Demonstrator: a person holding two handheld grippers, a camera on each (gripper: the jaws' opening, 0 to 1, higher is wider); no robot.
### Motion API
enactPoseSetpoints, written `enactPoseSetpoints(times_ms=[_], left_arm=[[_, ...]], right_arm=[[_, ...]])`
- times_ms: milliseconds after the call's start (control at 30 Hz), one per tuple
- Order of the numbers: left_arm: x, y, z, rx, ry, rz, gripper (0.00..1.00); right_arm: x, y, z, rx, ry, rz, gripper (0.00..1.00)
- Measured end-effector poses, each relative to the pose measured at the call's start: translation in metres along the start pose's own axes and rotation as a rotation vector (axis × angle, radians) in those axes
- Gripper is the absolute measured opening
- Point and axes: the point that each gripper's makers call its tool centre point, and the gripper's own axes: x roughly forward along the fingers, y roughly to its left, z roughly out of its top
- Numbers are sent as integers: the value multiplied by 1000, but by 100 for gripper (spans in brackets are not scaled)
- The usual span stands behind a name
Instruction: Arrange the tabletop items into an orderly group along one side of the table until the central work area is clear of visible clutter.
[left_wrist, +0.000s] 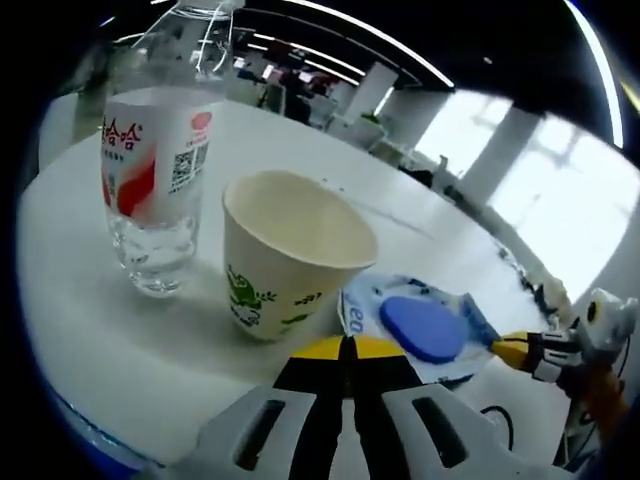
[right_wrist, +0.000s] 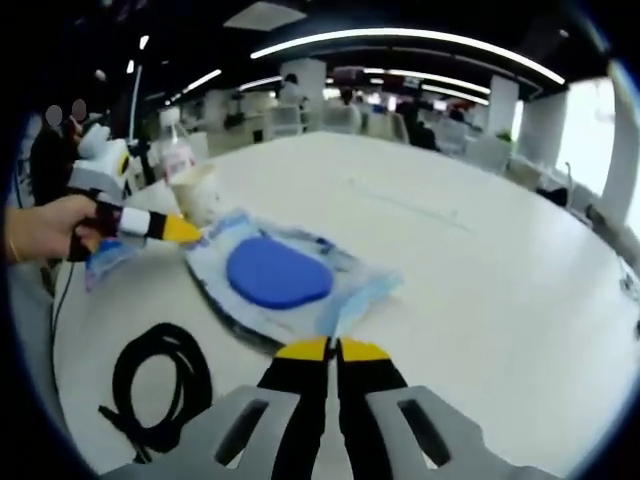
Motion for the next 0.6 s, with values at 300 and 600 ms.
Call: enactPoseSetpoints(times_ms=[300, 600], left_arm=[[2, 2, -2, 35, -13, 14, 1], [4, 4, -1, 88, -23, 33, 2]], right_arm=[[2, -1, -5, -36, 17, -17, 0], [4, -1, -8, -87, 50, -46, 1]])
